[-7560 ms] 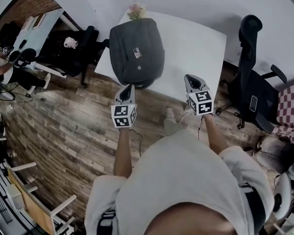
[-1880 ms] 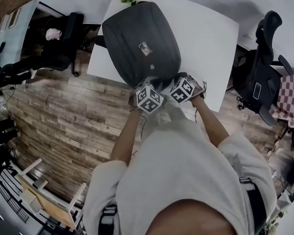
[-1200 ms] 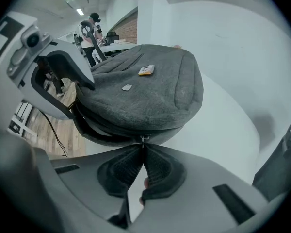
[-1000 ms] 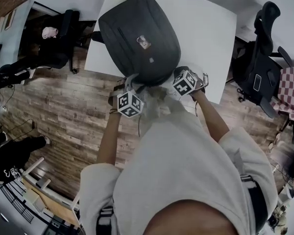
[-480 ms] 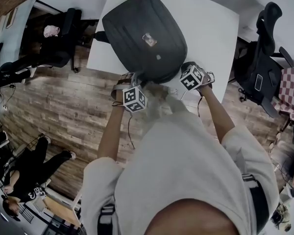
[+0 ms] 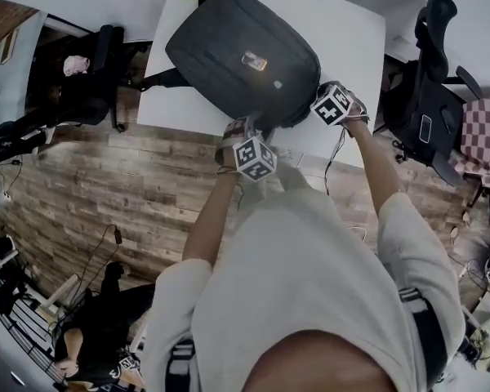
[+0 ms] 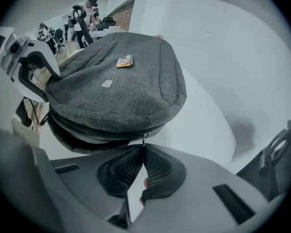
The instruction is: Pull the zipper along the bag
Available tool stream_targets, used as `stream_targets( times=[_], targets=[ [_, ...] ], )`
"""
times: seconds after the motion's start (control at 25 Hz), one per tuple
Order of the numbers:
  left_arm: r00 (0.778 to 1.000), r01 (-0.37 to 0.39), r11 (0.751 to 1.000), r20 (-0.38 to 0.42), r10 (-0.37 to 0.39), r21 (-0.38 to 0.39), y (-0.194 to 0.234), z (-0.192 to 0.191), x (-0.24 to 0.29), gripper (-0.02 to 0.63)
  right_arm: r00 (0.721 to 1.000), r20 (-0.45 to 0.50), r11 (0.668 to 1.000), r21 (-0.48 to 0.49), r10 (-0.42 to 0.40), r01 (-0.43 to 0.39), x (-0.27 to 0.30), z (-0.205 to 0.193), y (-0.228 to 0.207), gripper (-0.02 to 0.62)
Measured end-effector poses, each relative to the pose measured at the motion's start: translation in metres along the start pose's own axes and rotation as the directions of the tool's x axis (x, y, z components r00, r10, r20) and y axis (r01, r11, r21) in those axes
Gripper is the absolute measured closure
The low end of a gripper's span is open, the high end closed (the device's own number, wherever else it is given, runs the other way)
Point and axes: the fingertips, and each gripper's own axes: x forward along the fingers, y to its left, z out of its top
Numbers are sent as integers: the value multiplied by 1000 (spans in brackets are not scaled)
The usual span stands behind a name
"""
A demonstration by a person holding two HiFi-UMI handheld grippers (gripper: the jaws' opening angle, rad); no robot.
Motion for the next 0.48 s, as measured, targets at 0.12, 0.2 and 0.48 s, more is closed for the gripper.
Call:
stream_targets(
  times=[0.12,0.2,0.48],
  targets=[
    [1000,6,1000,-4,-6,-24,-1,9,9,405,1000,-18,1000,-21,-18,18,6,-2,-11,577],
    [1000,16,999,-7,-16,-39,-1,12,13,407,999,-32,999,-27,-28,27,7,-3,-14,577],
    [999,33,998,0,-33,-54,0,12,13,411,998,-61,995,-103,-26,20,-4,-7,4,577]
  ],
)
